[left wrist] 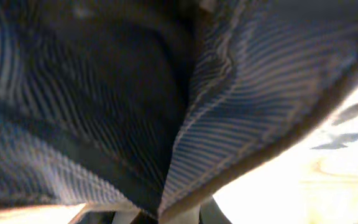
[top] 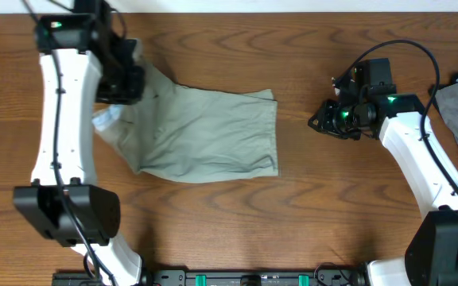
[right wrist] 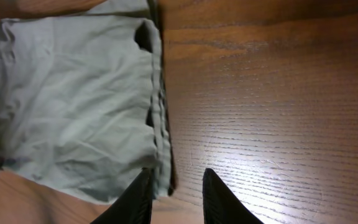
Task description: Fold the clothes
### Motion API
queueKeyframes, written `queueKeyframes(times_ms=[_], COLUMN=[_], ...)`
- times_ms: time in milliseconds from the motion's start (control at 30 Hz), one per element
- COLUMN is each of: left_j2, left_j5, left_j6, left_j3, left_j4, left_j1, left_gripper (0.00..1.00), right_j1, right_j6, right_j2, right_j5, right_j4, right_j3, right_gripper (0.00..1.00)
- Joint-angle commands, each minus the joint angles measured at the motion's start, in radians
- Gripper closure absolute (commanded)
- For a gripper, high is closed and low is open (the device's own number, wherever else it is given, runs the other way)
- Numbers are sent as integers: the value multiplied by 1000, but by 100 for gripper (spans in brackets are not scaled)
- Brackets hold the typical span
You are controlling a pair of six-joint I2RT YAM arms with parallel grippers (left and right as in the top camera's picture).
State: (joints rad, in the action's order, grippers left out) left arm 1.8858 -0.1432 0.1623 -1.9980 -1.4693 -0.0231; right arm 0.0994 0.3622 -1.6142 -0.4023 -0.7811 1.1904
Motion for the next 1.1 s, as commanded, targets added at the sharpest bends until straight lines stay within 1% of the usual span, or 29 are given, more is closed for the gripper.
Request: queueKeyframes(times_ms=[0, 67, 200, 267, 333, 500, 700, 767, 867, 967, 1033, 1067], left_j2=[23, 30, 49, 66, 87, 158, 227, 229, 225, 225, 225, 225], left_j5=[6, -4, -3, -2, -2, -2, -2, -2, -4, -6, -6, -6], left_j6=[-90, -133, -280, -321, -380, -471, -490, -494, -501, -501, -502, -502], left_j3=[-7, -6, -2, -2, -2, -2, -2, -2, -3, -2, -2, -3], left_j4=[15, 38, 98, 113, 125, 152, 185, 191, 203, 202, 200, 198], left_j1=[-110, -175, -292, -344, -389, -468, -517, -517, -517, -517, -517, -517], left_gripper=[94, 94, 94, 94, 94, 94, 94, 94, 94, 94, 94, 94], right_j1=[-9, -9, -6, -6, -7, -6, -6, -7, -6, -3, 3, 5], right_j6=[-15, -15, -15, -15, -15, -15, 4, -1, -11, -39, -64, -64], right_j2=[13, 13, 13, 13, 13, 13, 5, -10, -49, -111, -161, -187], right_j5=[12, 14, 14, 23, 42, 69, 220, 231, 227, 137, 88, 78], right_j4=[2, 2, -3, -6, -15, -40, -95, -90, -60, -5, 42, 64], right_j3=[7, 7, 7, 7, 7, 7, 3, -11, -26, -28, -28, -28], right_gripper=[74, 74, 74, 73, 73, 73, 75, 76, 80, 85, 93, 94])
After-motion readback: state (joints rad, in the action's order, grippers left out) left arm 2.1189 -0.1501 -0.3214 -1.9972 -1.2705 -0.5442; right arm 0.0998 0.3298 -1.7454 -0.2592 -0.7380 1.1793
